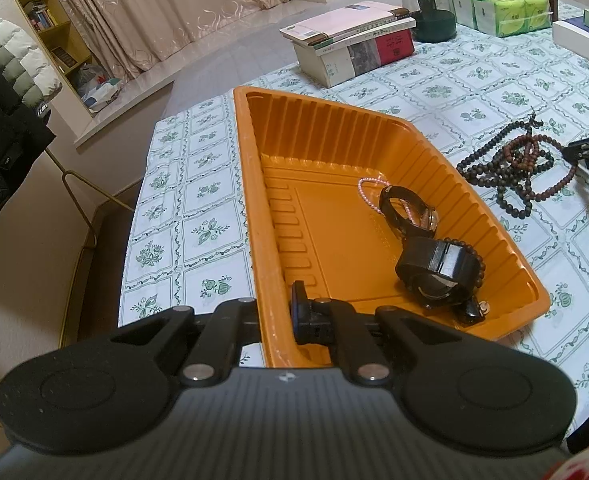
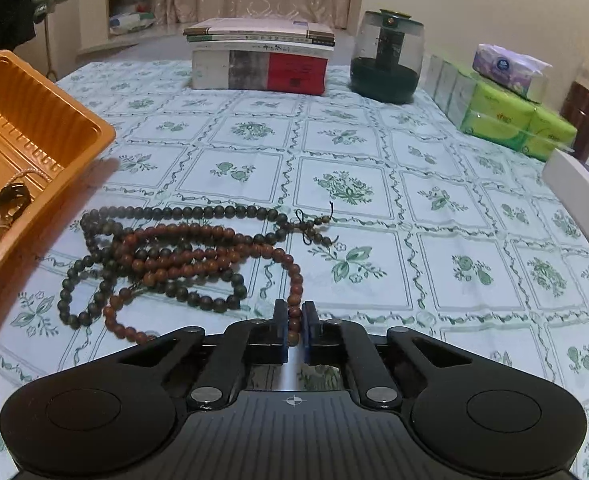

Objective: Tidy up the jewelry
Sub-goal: 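Reach the right tool to the bead strands and grasp a brown strand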

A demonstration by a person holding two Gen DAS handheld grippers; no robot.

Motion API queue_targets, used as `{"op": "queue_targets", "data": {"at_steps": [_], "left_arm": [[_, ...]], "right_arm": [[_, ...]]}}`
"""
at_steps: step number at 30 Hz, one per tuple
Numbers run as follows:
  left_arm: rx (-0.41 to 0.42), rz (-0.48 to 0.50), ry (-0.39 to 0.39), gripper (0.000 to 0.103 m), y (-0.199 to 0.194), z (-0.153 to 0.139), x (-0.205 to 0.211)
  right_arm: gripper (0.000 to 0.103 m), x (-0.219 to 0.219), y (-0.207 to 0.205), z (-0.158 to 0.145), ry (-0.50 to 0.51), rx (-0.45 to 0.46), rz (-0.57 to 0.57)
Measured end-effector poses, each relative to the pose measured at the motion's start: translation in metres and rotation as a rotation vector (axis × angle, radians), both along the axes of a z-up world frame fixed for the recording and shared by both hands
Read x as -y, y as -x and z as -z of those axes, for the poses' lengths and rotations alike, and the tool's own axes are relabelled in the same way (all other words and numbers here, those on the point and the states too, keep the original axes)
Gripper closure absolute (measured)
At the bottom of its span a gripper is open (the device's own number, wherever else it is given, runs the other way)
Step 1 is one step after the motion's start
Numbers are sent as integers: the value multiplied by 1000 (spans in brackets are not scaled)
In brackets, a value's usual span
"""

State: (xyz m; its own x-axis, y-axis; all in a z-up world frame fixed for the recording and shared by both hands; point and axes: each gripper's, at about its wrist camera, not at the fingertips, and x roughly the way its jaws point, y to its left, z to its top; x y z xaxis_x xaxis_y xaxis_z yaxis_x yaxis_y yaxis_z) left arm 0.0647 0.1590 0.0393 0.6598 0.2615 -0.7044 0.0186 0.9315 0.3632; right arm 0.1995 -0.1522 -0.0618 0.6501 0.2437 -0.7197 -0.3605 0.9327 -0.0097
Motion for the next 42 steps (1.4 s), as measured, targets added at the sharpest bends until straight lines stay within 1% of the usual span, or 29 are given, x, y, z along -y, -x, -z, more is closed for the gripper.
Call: {"op": "queue_targets", "data": {"at_steps": [8, 11, 14, 18, 22, 25, 30, 36, 42], "left_arm": [[2, 4, -6, 97, 1, -1, 2], [2, 5, -7, 97, 2, -2, 2], [3, 6, -8, 97, 2, -2, 2], [3, 5, -8, 97, 2, -1, 3], [1, 6, -11, 97, 2, -2, 3], [2, 5, -10, 97, 2, -1, 3], [1, 6, -9, 97, 3, -2, 3], [-1, 10, -10, 97, 3, -2, 3], [1, 13, -9, 97, 3, -2, 3]], "right_arm": [[97, 21, 13, -9, -8, 4, 48], [97, 26, 12, -8, -15, -13, 53], [97, 29, 12, -5, -21, -10, 54], [97, 28, 13, -2, -10, 0, 34], [96, 23, 14, 2, 41, 22, -28], [97, 24, 12, 2, 50, 14, -51], [97, 25, 13, -2, 46, 6, -50], [97, 26, 23, -20, 56, 51, -58], [97, 30, 28, -57, 67, 143, -80]]}}
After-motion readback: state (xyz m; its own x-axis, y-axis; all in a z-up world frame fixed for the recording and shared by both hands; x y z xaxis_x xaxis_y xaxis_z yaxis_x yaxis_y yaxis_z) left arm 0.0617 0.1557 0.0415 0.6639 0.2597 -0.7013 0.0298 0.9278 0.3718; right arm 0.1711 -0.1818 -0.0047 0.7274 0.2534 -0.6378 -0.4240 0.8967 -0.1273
